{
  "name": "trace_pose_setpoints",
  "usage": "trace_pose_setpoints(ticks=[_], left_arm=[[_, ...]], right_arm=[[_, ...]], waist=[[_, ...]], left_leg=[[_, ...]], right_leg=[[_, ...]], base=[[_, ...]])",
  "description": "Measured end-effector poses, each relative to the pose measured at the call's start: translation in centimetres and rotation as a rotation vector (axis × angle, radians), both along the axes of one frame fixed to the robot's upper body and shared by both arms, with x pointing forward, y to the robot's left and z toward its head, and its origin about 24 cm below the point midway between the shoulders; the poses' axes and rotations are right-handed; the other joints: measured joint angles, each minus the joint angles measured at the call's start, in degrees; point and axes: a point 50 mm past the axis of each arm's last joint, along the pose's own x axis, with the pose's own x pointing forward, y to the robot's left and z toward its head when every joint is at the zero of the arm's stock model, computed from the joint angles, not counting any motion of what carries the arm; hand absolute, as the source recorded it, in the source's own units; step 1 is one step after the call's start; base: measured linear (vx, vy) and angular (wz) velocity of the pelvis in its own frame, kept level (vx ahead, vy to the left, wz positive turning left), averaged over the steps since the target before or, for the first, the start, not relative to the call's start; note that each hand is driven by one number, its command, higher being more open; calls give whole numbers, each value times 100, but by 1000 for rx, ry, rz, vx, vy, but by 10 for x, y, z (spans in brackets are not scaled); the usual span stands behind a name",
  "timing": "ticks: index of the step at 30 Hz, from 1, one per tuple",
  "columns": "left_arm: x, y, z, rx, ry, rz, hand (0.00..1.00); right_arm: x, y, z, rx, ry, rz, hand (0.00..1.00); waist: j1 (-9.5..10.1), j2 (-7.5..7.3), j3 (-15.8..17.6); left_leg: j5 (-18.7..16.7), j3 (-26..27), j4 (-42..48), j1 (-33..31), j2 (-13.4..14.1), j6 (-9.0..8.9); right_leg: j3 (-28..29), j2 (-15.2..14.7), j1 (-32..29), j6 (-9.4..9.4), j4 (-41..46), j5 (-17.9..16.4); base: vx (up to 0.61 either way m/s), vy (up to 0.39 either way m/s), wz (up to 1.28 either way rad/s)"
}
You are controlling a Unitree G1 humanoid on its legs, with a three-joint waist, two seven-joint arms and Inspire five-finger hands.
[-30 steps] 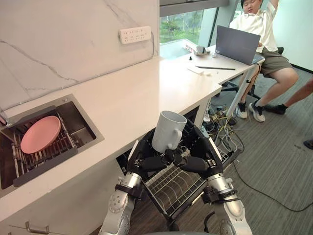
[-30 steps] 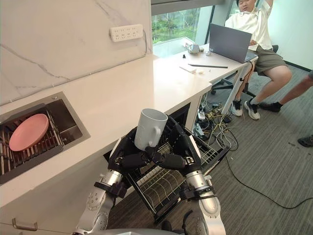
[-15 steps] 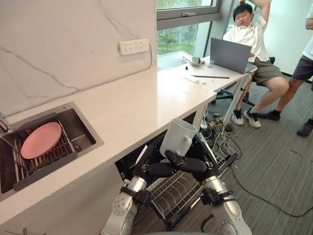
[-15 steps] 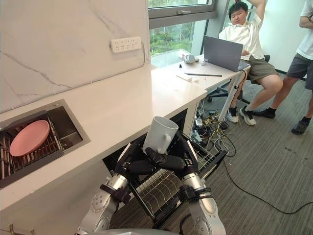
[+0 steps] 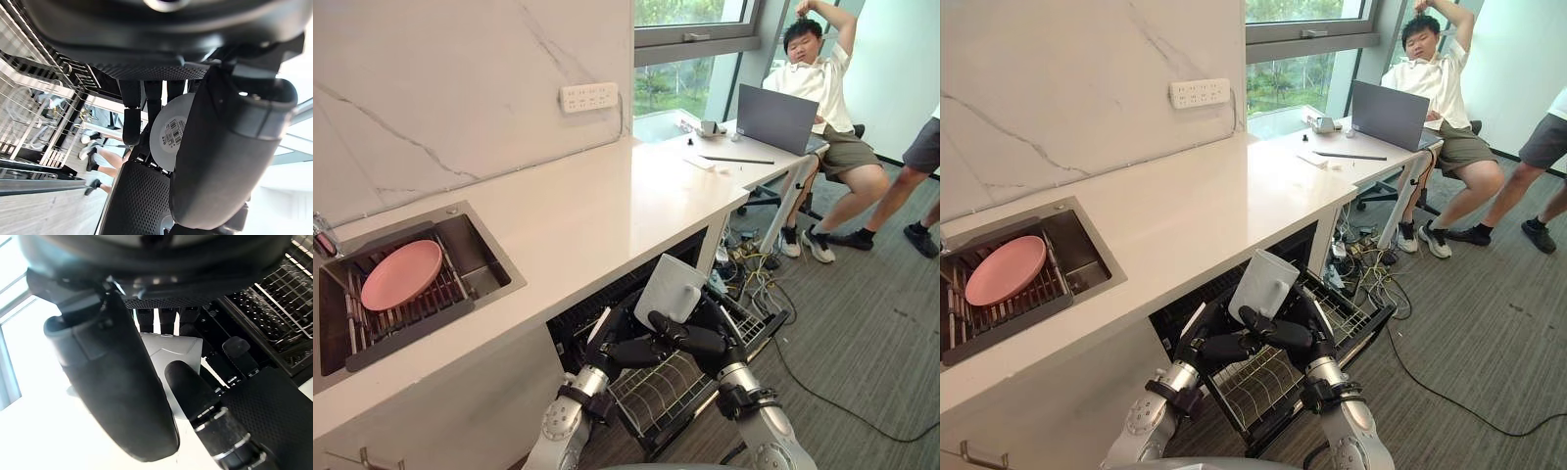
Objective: Walk over to the sink, pick up the cup, carry it to the dishwasher, place the cup inside the dishwasher, then close the dishwasher door
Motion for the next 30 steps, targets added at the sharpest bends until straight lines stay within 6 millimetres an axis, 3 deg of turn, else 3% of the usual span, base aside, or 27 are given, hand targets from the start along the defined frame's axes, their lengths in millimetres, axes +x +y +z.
trace_pose_setpoints(ticks=[1, 5, 9, 16, 18, 24, 30], left_arm=[[-2, 0, 0, 7, -6, 18, 90], [-4, -1, 4, 46, -50, 44, 90], [0, -2, 20, 81, -144, 70, 90], [6, -8, 45, 104, -266, 173, 90], [7, -4, 46, 99, -258, 233, 90], [3, 42, 40, 160, -195, 489, 90], [5, 38, 58, 125, -276, 452, 90]], right_arm=[[0, 1, 1, -10, -8, 1, 30], [2, 4, 6, -43, -45, -7, 30], [6, 10, 19, -46, -125, -46, 30], [10, 16, 42, -47, -258, -111, 30], [11, 14, 50, -39, -297, -167, 30], [9, -17, 81, -83, -471, -438, 30], [3, -17, 76, -158, -443, -460, 30]], waist=[[8, -8, 5], [45, -38, 25], [93, -126, 107], [122, -125, 252], [122, -106, 279], [118, -90, 325], [126, -85, 328]], left_leg=[[-1, -1, 7, -2, 1, 1], [-4, -32, 44, -33, 11, 2], [-12, -83, 101, -64, 38, -12], [-16, -109, 123, -77, 60, -11], [-16, -119, 129, -94, 66, -11], [-38, -127, 155, -113, 122, -46], [-83, -128, 204, -147, 155, -79]], right_leg=[[0, 0, 2, 1, 0, 1], [-23, 0, 3, 14, 0, 14], [-81, -1, 18, 42, 0, 34], [-144, -12, 40, -1, 1, -2], [-169, -15, 35, -10, 1, -10], [-289, -6, 29, -26, 2, -46], [-415, -11, 13, -24, 2, -80]], base=[[0, 0, 0], [-5, 7, 3], [-5, 13, 7], [1, 27, 4], [-3, 12, 2], [5, 5, 0], [19, 33, 0]])
